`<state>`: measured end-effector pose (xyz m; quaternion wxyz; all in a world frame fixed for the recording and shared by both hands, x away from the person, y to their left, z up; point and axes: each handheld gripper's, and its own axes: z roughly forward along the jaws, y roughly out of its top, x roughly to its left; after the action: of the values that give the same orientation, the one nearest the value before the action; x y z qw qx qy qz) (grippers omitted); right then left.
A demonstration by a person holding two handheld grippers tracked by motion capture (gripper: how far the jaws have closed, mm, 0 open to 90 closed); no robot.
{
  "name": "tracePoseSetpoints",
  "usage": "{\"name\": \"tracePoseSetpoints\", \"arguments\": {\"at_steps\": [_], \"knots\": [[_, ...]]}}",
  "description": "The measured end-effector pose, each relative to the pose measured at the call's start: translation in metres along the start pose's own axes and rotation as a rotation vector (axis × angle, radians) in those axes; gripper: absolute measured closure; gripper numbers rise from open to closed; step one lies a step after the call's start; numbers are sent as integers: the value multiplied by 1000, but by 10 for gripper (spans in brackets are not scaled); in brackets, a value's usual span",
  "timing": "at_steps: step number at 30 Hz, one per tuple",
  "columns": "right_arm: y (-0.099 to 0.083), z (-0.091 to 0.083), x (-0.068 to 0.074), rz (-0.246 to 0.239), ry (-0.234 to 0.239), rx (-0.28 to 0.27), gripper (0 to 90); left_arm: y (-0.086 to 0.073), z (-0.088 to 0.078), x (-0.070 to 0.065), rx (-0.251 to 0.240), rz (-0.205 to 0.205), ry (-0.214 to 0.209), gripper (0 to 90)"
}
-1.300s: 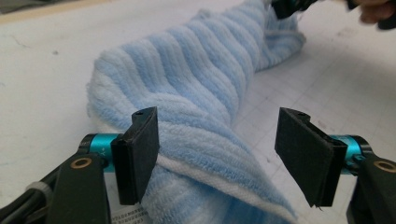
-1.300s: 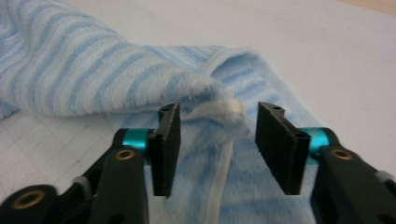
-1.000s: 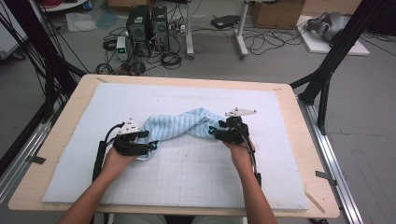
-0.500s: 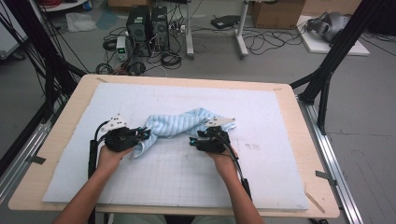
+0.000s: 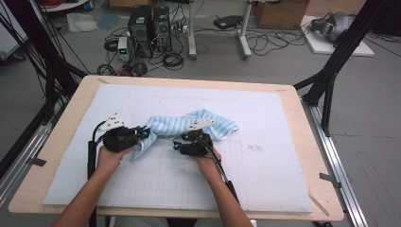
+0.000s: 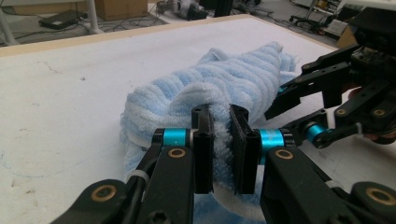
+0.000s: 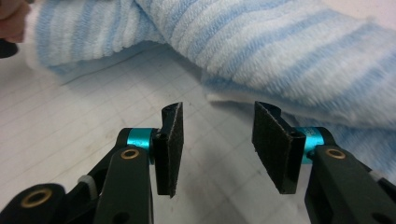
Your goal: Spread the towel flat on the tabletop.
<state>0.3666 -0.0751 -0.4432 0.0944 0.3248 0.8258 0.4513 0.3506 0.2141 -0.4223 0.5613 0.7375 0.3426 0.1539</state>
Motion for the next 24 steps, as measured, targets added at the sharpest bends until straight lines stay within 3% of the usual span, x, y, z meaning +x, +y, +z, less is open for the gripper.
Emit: {"name": "tracePoseSetpoints", "arguments": {"at_steps": [4, 7, 10, 12, 15, 18, 24], "knots": [[3, 12, 1, -3, -46, 7, 518, 0, -1, 1, -2, -5, 7, 806], [7, 20, 3, -32, -112, 12, 490, 0, -1, 3, -4, -8, 11, 805], [13, 31, 1, -25, -147, 78, 462, -1, -2, 3, -3, -10, 14, 805], [18, 37, 1, -38, -158, 92, 508, 0, -2, 3, -5, -9, 15, 805], [23, 41, 0, -60, -135, 115, 690, 0, -4, 5, -11, -14, 20, 805], [24, 41, 2, -72, -81, 123, 894, -1, -5, 6, -18, -24, 21, 804], [17, 30, 0, -59, 12, 125, 894, -1, -7, 9, -23, -32, 27, 802]]}}
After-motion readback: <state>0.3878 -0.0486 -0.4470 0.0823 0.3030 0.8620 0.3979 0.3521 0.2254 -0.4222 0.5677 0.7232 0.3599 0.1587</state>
